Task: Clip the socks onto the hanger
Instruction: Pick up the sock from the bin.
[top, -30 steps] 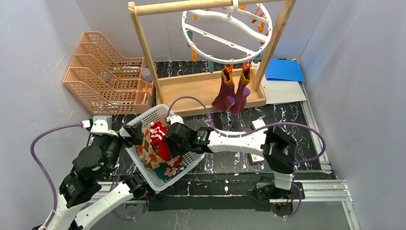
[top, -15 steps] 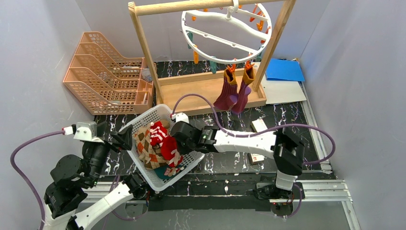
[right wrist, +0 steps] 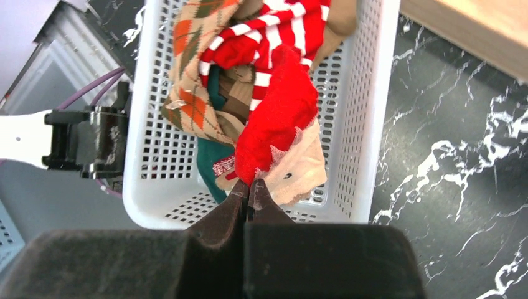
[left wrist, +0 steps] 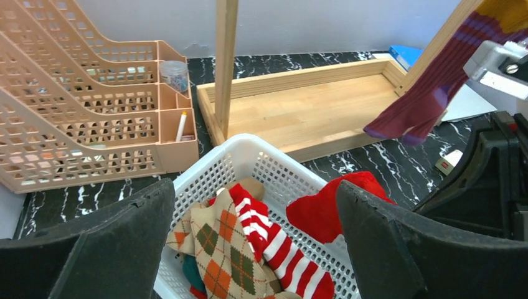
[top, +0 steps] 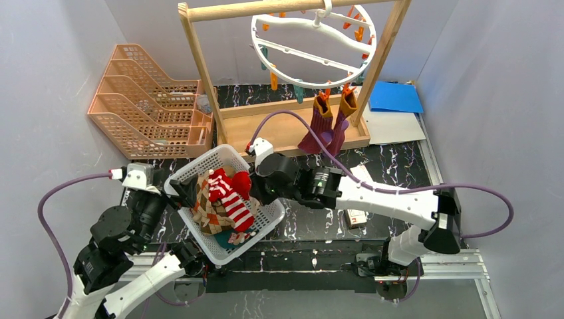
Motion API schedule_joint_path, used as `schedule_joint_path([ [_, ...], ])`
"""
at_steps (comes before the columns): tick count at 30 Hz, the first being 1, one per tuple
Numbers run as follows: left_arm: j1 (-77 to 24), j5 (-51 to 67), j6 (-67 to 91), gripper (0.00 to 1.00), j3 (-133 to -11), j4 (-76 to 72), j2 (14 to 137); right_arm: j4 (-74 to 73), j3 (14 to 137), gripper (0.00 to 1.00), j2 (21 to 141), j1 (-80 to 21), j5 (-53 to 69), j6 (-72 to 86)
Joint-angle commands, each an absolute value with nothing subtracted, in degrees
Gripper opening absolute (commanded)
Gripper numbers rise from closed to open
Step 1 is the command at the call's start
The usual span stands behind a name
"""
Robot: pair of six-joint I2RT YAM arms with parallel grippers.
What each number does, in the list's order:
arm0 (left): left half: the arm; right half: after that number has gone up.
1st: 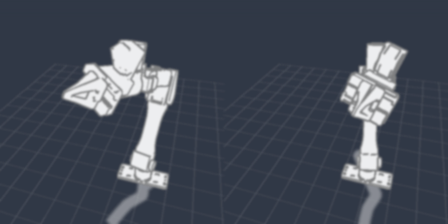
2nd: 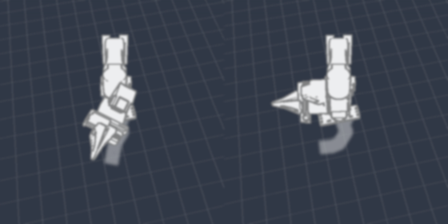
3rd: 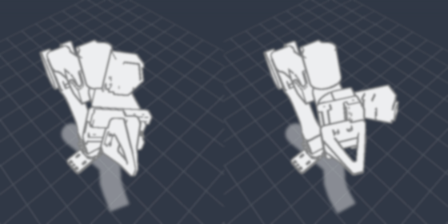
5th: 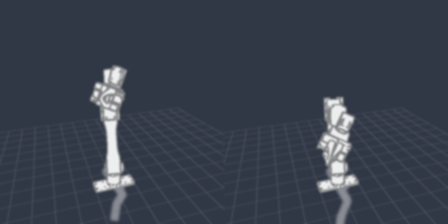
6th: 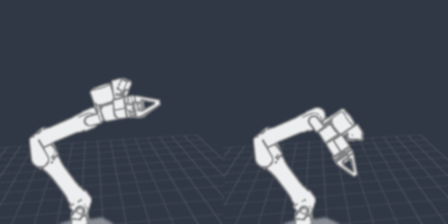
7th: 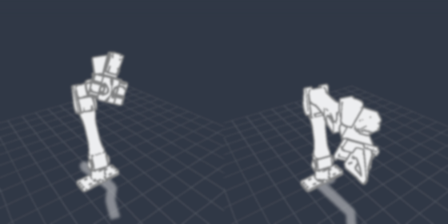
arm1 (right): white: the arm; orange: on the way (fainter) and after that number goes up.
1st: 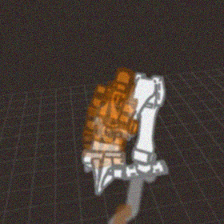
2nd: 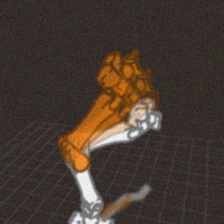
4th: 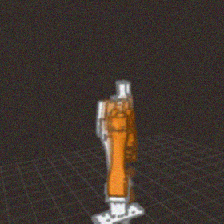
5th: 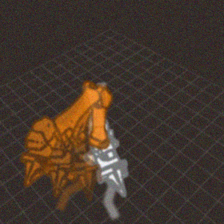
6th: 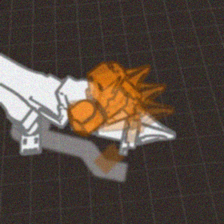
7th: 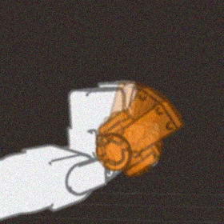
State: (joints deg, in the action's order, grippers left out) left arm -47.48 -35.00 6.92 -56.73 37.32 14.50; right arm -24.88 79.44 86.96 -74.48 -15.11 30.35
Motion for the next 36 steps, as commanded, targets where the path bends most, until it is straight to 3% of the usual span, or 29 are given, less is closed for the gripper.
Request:
schedule_joint_path([
  [1, -47.7, -30.7, 5.9, 0.98, -57.3, 34.2, 16.9, -22.1, 81.9, 0.01, 84.6, -74.8, -9.7, 20.1],
  [10, -47.7, -3.0, 2.3, 0.98, -51.6, 22.0, 19.9, -27.6, 80.6, 0.01, 74.9, -79.7, -15.2, -0.5],
  [17, -47.7, 13.4, 3.6, 0.98, -51.5, 16.6, 27.9, -18.6, 72.8, 0.01, 66.9, -82.9, -18.5, -16.7],
  [29, -47.6, 14.0, 13.4, 0.98, -49.3, 12.7, 27.9, 2.9, 62.4, 0.01, 62.6, -86.7, -22.9, -44.6],
  [36, -47.7, 6.5, 24.5, 0.96, -48.1, 13.4, 27.2, 16.7, 55.3, 0.01, 62.0, -89.5, -28.5, -66.0],
])
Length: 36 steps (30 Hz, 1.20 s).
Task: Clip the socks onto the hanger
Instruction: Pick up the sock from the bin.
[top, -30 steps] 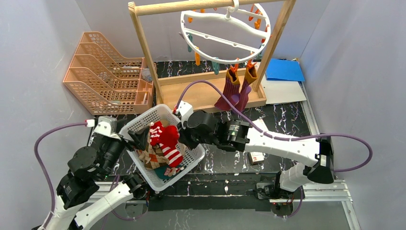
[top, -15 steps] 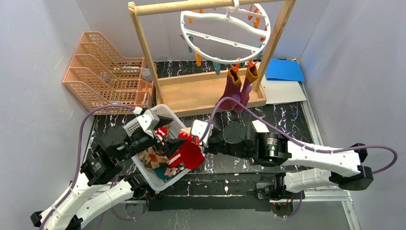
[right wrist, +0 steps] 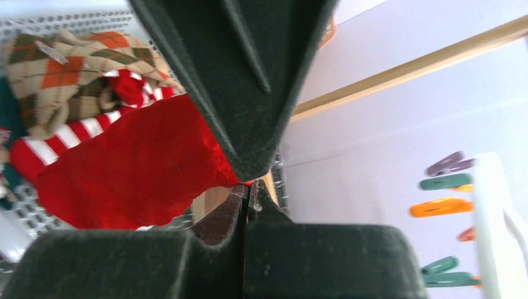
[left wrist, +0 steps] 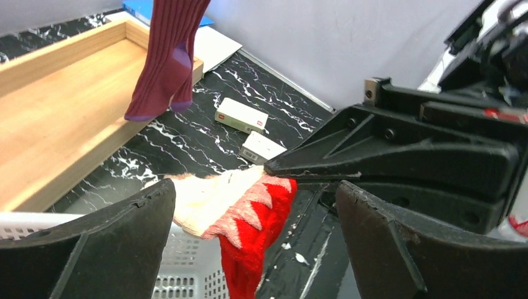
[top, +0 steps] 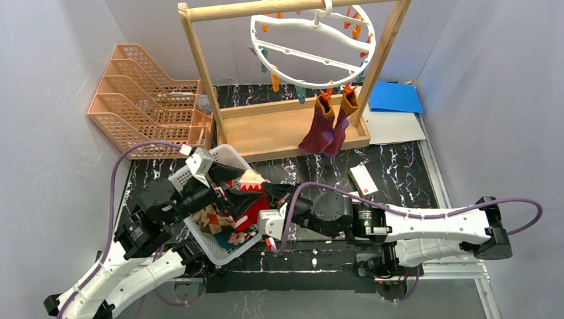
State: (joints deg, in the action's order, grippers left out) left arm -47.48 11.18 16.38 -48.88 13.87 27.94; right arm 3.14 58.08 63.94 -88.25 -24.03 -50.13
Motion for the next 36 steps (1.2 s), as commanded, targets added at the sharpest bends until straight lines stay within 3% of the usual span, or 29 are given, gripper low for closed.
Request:
schedule_joint_path([
  [1, -47.7, 5.1, 25.8, 0.96, -48.0, 13.1, 27.0, 18.3, 54.6, 0.01, 61.9, -89.6, -28.7, -68.1],
  [16, -47.7, 4.2, 41.1, 0.69, -42.0, 2.8, 27.3, 25.2, 51.2, 0.01, 61.1, -89.9, -28.7, -72.1],
  [25, -47.7, 2.5, 41.1, 0.25, -39.5, 0.3, 25.2, 21.8, 50.9, 0.01, 60.5, -90.1, -27.4, -67.9],
  [28, -47.7, 0.9, 38.8, 0.11, -40.0, 1.5, 24.3, 17.6, 51.4, 0.27, 60.6, -90.2, -26.7, -64.6],
  [31, -47.6, -3.2, 35.0, 0.03, -41.2, 5.7, 23.3, 13.0, 53.3, 0.52, 60.8, -90.4, -26.0, -58.8],
  [36, -47.7, -10.3, 24.0, 0.0, -44.5, 14.1, 21.2, 6.3, 56.9, 0.66, 61.7, -90.3, -23.5, -43.2],
])
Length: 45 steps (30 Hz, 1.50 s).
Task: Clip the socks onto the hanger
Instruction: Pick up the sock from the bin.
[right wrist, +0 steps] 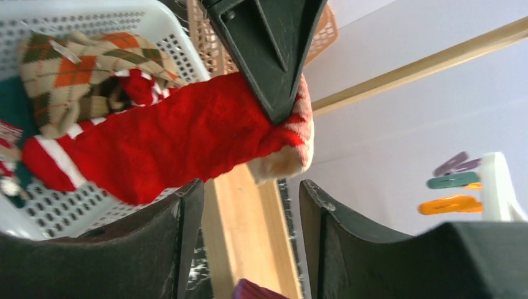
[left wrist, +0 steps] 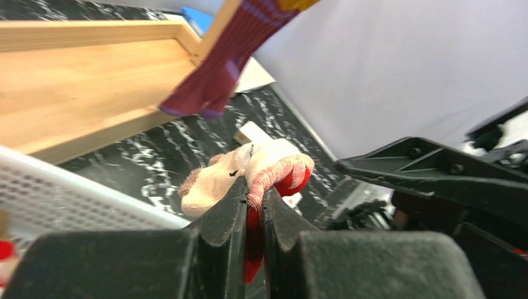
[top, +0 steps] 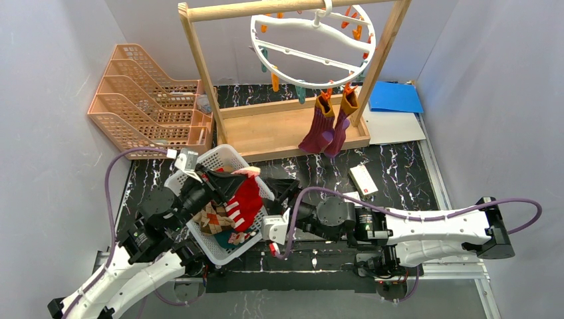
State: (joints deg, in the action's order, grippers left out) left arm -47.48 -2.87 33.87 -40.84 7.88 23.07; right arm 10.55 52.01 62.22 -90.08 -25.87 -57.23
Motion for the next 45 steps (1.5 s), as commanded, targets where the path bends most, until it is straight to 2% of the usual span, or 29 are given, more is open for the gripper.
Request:
schedule_joint_path([
  [1, -47.6, -11.2, 20.8, 0.0, -44.8, 15.0, 20.6, 6.1, 57.3, 0.67, 61.7, -90.2, -23.0, -39.9],
  [5, -47.6, -12.3, 11.0, 0.0, -44.0, 14.9, 16.2, 8.1, 58.4, 0.71, 60.1, -85.1, -16.4, -21.2],
  [11, -47.6, -7.3, 0.4, 0.0, -40.4, 9.4, 8.4, 14.3, 59.3, 0.72, 61.0, -63.4, 11.3, 16.8],
  [16, -47.6, -4.6, -5.1, 0.0, -40.4, 10.6, 8.6, 20.3, 59.7, 0.71, 66.6, -59.3, 18.6, 38.0],
  [30, -47.7, 1.8, -9.1, 0.0, -41.0, 11.5, 9.6, 34.1, 57.3, 0.73, 75.4, -59.0, 21.5, 64.0],
  [36, -47.6, 5.5, -8.6, 0.0, -41.4, 11.0, 11.1, 30.6, 62.0, 0.73, 79.5, -58.9, 21.9, 67.1],
  [40, -47.6, 6.2, -7.0, 0.0, -41.0, 10.2, 11.3, 27.7, 64.7, 0.69, 81.6, -59.0, 22.5, 67.6],
  [45, -47.6, 7.2, -5.4, 0.01, -40.2, 9.9, 11.1, 27.2, 67.0, 0.56, 83.0, -59.1, 23.0, 66.7],
])
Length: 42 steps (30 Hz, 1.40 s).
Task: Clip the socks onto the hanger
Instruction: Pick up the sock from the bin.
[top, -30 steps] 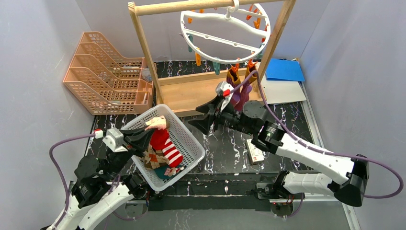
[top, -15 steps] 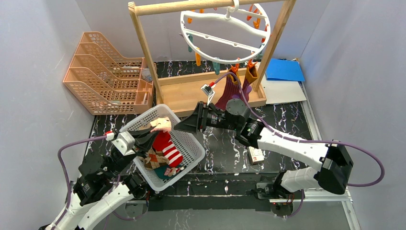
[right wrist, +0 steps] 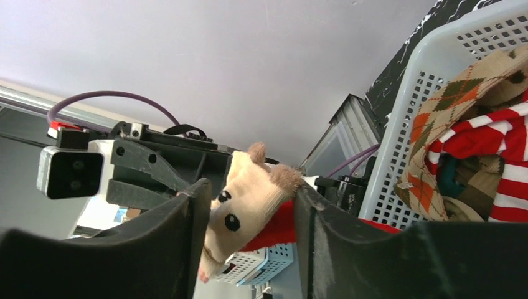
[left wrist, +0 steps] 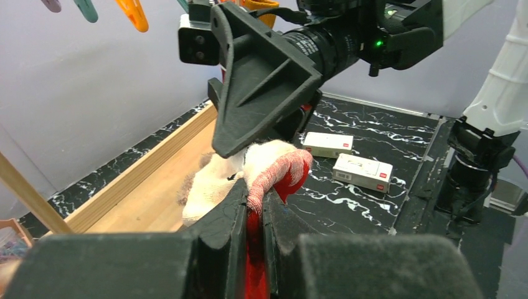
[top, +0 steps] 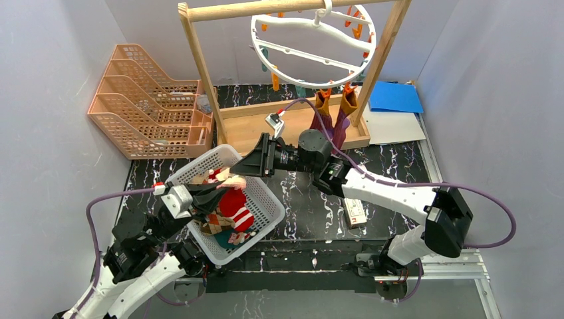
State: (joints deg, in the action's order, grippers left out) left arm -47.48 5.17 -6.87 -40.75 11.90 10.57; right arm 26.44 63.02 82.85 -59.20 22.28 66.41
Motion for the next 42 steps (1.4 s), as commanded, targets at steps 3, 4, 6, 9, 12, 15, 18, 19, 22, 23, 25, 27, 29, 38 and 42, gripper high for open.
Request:
schedule_joint_path([
  [3, -47.7, 7.4, -4.4, 0.04, -39.9, 10.2, 11.2, 24.0, 69.2, 0.42, 82.6, -59.1, 21.8, 62.7],
  [4, -47.6, 7.5, -4.1, 0.05, -39.7, 10.2, 11.2, 23.0, 70.0, 0.37, 82.4, -59.1, 21.7, 61.3],
  [6, -47.7, 7.6, -3.8, 0.06, -39.5, 10.2, 11.3, 21.9, 70.6, 0.24, 81.8, -59.2, 21.4, 58.8],
  [9, -47.6, 7.5, -3.7, 0.08, -39.5, 10.1, 12.0, 20.3, 70.7, 0.05, 80.2, -59.3, 20.3, 55.0],
  [12, -47.6, 7.3, -3.2, 0.25, -39.9, 10.1, 12.7, 18.7, 70.6, 0.01, 78.6, -59.3, 19.4, 49.9],
  [15, -47.7, 6.9, -2.7, 0.44, -40.1, 10.5, 12.8, 15.7, 71.1, 0.01, 76.9, -59.6, 18.9, 43.4],
  [18, -47.7, 6.1, -2.6, 0.6, -40.6, 11.5, 12.7, 14.8, 70.0, 0.01, 74.1, -60.0, 17.5, 33.2],
  [19, -47.7, 5.9, -2.8, 0.62, -40.8, 11.9, 12.7, 14.8, 69.5, 0.01, 73.1, -60.2, 17.3, 29.8],
  [22, -47.7, 4.9, -3.0, 0.65, -41.3, 12.4, 12.7, 14.6, 67.6, 0.01, 70.2, -60.9, 16.8, 19.0],
  [23, -47.7, 4.7, -3.0, 0.65, -41.5, 12.3, 12.7, 14.6, 66.9, 0.01, 69.4, -61.2, 16.7, 15.8],
  [25, -47.7, 4.7, -2.9, 0.66, -41.6, 11.8, 12.7, 13.9, 66.1, 0.01, 68.1, -61.4, 16.1, 11.3],
  [27, -47.7, 4.7, -2.6, 0.66, -41.6, 11.3, 13.1, 12.6, 66.2, 0.01, 67.8, -61.6, 16.6, 8.0],
  [29, -47.6, 5.0, -1.8, 0.67, -41.5, 10.6, 13.7, 11.9, 65.9, 0.01, 67.5, -62.4, 16.6, 5.1],
  [38, -47.6, 10.9, 2.7, 0.7, -42.7, 9.1, 16.7, 13.1, 61.3, 0.01, 63.3, -65.8, 16.5, -7.0],
  [42, -47.7, 13.8, 4.0, 0.71, -42.8, 8.6, 17.6, 13.3, 59.0, 0.01, 60.6, -66.0, 15.9, -8.7],
])
